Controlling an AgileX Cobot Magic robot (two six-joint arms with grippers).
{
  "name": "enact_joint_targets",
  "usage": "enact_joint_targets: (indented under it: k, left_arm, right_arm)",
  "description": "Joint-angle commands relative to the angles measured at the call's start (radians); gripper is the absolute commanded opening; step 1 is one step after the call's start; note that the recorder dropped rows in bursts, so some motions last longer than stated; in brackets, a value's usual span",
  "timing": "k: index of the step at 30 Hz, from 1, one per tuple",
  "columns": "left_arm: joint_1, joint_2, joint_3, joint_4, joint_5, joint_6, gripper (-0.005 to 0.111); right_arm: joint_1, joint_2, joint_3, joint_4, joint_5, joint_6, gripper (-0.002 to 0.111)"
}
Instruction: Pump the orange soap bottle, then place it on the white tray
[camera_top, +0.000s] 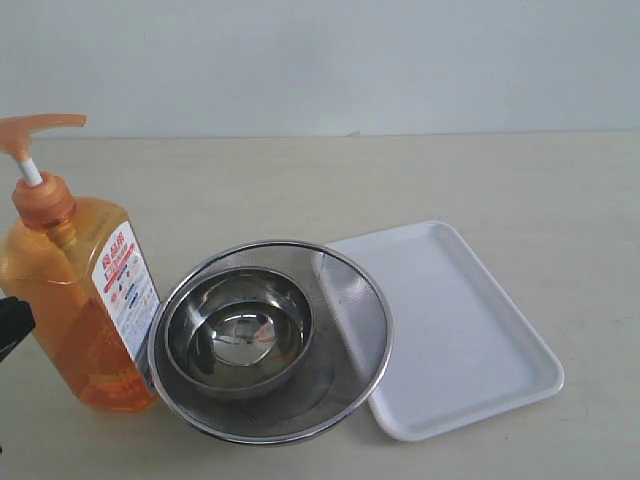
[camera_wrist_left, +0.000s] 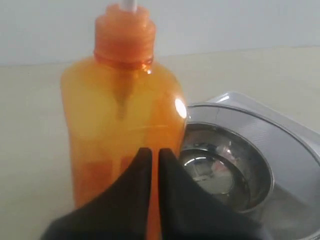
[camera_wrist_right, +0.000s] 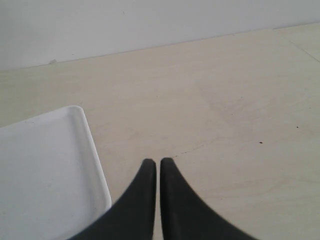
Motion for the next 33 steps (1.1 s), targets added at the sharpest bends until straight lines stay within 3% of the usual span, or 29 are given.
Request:
enact_joint_targets:
  k: [1, 8, 10, 12, 14, 15, 17, 18, 33]
  left_arm:
    - [-0.002, 0.003, 0.017, 0.002, -0.035, 0.016, 0.005]
    - [-0.002, 0.003, 0.017, -0.181, -0.038, 0.148, 0.005]
    - [-0.002, 0.003, 0.017, -0.170, -0.024, 0.148, 0.006]
    - [-0.002, 0.003, 0.017, -0.173, 0.008, 0.148, 0.021]
    - [-0.002, 0.003, 0.017, -0.201, 0.006, 0.148, 0.051]
    - [-0.002, 0.003, 0.017, -0.210, 0.006, 0.134, 0.078]
    - [-0.002, 0.003, 0.017, -0.210, 0.010, 0.125, 0.106]
    - [-0.002, 0.003, 0.017, -0.210, 0.010, 0.125, 0.111]
    - [-0.002, 0.050, 0.017, -0.223, -0.108, 0.125, 0.110]
  right_arm:
    - [-0.001, -0.005, -0.001, -0.005, -0.009, 0.000, 0.000]
    - [-0.001, -0.005, -0.001, -0.005, -0.009, 0.000, 0.000]
    - [-0.001, -0.005, -0.001, -0.005, -0.009, 0.000, 0.000]
    - [-0.001, -0.005, -0.001, -0.005, -0.009, 0.000, 0.000]
    - [-0.001, -0.005, -0.001, -0.005, -0.009, 0.000, 0.000]
    - [-0.001, -0.005, -0.001, -0.005, -0.009, 0.000, 0.000]
    - [-0.001, -0.005, -0.001, -0.005, -0.009, 0.000, 0.000]
    - [-0.001, -0.005, -0.001, -0.005, -0.009, 0.000, 0.000]
    - [-0.001, -0.005, -0.001, -0.005, -0.004, 0.000, 0.000]
